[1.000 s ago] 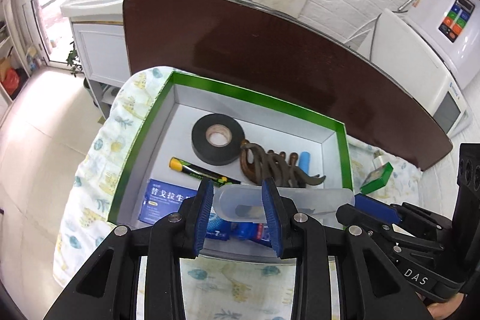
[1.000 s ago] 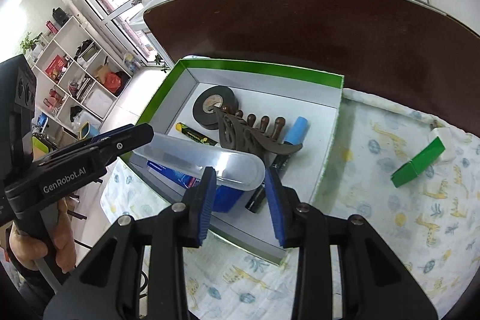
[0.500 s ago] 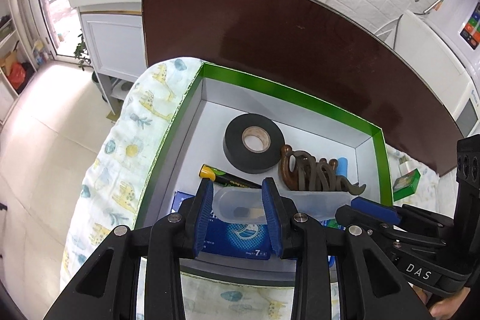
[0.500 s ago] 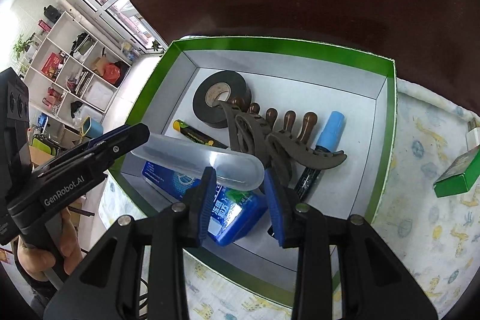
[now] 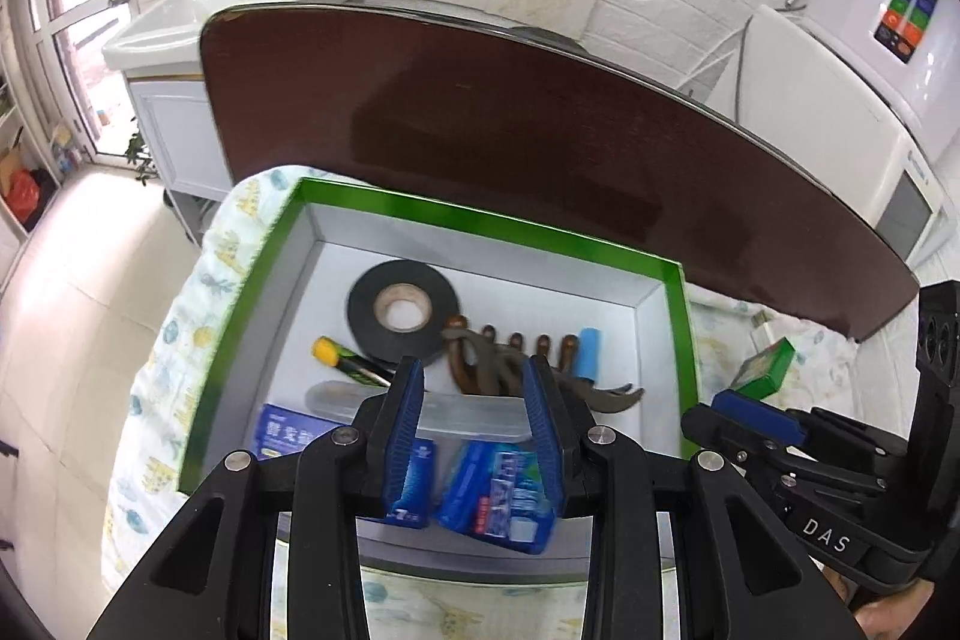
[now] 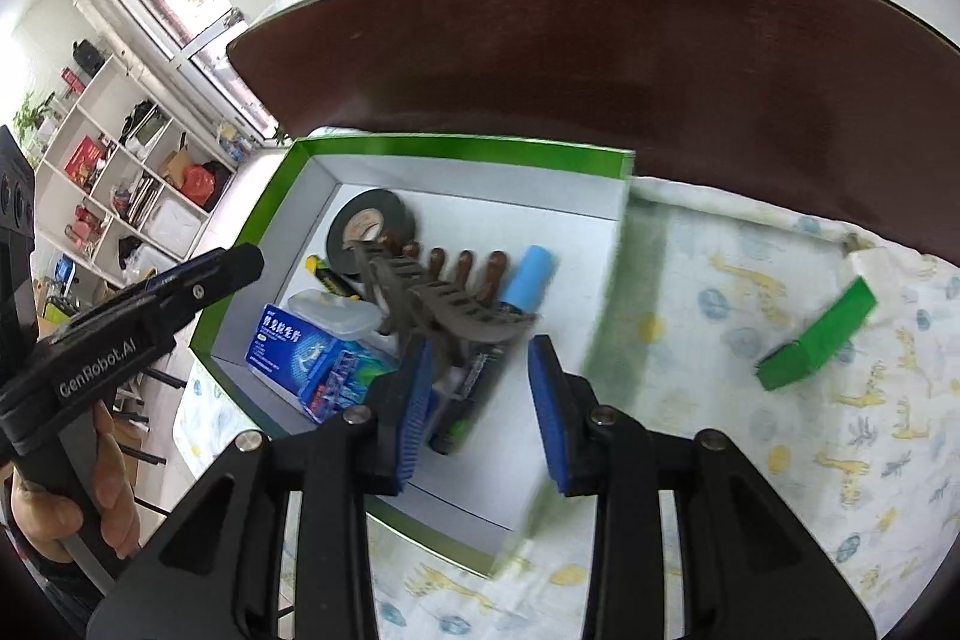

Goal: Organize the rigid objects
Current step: 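Move both tools to the green-and-red snack box and grasp it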

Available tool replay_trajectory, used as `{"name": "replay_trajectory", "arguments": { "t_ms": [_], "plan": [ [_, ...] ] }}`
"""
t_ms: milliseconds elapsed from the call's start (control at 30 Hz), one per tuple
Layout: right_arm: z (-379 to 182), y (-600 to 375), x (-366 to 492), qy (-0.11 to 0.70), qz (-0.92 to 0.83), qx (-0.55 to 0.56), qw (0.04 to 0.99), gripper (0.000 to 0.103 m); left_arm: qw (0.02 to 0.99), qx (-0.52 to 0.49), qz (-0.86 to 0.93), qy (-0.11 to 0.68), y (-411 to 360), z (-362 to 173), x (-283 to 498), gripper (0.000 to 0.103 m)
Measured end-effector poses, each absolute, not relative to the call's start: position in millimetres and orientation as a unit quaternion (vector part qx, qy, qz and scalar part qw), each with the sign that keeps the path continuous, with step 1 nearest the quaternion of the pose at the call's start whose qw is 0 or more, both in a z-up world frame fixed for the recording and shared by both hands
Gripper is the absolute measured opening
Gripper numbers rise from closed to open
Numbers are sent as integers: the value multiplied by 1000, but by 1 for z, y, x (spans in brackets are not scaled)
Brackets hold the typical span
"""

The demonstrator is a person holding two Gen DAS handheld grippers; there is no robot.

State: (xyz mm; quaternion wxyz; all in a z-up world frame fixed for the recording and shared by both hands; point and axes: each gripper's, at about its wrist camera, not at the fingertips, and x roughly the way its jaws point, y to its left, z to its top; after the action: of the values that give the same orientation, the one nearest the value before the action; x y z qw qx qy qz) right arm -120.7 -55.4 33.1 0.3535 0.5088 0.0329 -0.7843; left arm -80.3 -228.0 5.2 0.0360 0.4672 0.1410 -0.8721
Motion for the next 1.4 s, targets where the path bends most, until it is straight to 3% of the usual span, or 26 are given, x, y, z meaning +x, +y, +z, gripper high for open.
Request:
{"name": "replay_trajectory", "arguments": {
  "t_ms": [333,600,900,1200,1300,1333,1400],
  "plan": [
    [15,63,-214,-38,-820,527,223,33,-45,517,-848,104,-103,-9,-114,34],
    [-9,71,-266,-71,-791,560,235,33,-62,567,-811,128,-43,-41,-157,34],
    [-30,93,-216,-22,-761,587,276,33,-26,576,-805,137,-51,-56,-166,34],
    [-32,133,-187,-62,-760,582,283,33,-82,611,-779,113,-5,-83,-151,34],
    [-37,134,-186,-55,-754,591,281,29,-79,620,-771,120,-2,-91,-147,33],
    [-39,137,-187,-62,-750,595,281,27,-84,618,-771,128,-2,-91,-147,32],
    [-45,138,-189,-78,-741,601,290,25,-102,618,-768,135,2,-92,-147,18]
  ]
}}
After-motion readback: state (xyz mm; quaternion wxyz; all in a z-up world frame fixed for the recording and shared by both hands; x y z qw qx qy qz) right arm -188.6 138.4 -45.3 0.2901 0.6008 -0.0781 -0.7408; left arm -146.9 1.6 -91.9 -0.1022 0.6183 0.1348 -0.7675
